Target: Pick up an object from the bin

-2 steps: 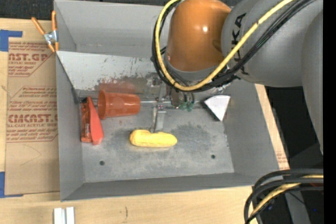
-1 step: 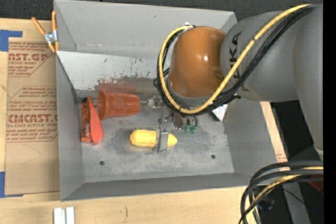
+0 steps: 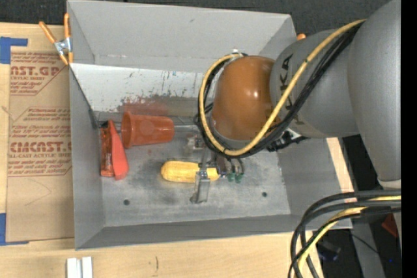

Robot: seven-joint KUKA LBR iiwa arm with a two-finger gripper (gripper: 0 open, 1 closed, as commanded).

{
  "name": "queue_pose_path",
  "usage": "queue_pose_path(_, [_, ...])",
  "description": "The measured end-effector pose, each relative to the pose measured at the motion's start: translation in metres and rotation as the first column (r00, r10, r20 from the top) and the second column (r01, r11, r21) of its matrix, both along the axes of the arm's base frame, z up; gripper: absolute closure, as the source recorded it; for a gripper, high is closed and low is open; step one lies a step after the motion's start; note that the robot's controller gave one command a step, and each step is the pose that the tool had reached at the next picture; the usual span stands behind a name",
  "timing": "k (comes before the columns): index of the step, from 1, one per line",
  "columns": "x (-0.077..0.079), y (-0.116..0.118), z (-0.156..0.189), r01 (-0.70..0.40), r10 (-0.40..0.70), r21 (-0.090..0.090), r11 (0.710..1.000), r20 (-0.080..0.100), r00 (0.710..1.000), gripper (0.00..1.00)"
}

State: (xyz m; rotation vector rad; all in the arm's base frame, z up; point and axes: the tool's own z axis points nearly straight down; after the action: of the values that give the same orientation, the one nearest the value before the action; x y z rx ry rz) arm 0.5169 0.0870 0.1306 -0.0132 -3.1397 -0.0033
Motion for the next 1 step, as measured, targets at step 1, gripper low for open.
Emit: queue_pose_path(1, [0.012,-0.0094,-0.0272,0.028,-0.028,0.0,1.0,0.007,1.0,0.0])
